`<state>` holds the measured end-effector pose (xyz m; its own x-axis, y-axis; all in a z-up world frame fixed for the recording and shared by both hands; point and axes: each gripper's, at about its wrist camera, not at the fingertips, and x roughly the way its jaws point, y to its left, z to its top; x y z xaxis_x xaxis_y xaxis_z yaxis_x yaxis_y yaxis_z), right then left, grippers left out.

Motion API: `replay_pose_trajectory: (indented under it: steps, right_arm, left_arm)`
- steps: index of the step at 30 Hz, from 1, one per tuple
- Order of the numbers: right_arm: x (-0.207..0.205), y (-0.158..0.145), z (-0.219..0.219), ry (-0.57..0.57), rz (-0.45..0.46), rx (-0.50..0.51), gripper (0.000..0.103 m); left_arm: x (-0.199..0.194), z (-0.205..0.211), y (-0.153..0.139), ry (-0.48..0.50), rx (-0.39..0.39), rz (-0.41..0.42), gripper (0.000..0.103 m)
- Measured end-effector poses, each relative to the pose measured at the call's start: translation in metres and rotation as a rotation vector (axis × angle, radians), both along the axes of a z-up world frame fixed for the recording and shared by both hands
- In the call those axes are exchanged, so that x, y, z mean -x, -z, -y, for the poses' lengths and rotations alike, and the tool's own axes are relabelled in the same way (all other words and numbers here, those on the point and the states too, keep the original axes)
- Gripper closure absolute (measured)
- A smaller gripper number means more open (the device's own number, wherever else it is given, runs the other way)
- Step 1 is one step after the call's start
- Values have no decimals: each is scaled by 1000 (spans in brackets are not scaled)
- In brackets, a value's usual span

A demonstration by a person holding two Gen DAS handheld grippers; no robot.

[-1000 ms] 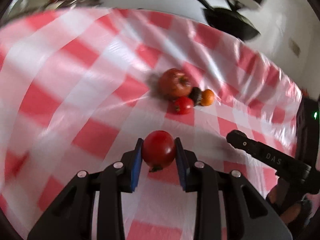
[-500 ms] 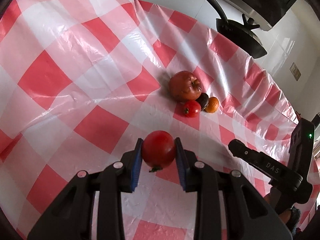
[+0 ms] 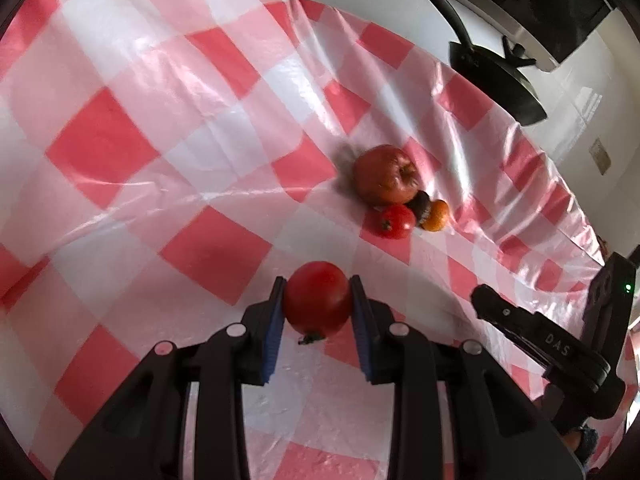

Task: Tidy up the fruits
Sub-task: 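Carry the fig and tomato to the white box and open both tools to drop them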

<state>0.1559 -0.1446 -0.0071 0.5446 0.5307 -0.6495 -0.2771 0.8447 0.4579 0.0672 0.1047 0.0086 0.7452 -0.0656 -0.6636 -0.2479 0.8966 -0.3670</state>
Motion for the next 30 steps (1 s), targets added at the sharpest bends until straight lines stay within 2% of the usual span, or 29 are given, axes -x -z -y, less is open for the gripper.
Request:
replay_pose_trajectory:
  steps: [3, 8, 13, 23, 30]
  right_arm:
    - [5, -3, 1, -20, 16, -10, 66]
    - [22, -4, 2, -23, 8, -8, 66]
    - [48, -3, -4, -22, -16, 12, 66]
    - [120, -6, -33, -82, -18, 33, 66]
    - [154, -9, -49, -113, -14, 15, 66]
  left_arm:
    - [19, 3, -2, -11, 6, -3, 72]
    - [67, 18, -14, 18, -102, 10, 71]
    - [92, 19, -13, 35, -126, 5, 71]
    - [123, 4, -7, 30, -110, -9, 71]
    - [140, -5, -8, 30, -107, -6, 71]
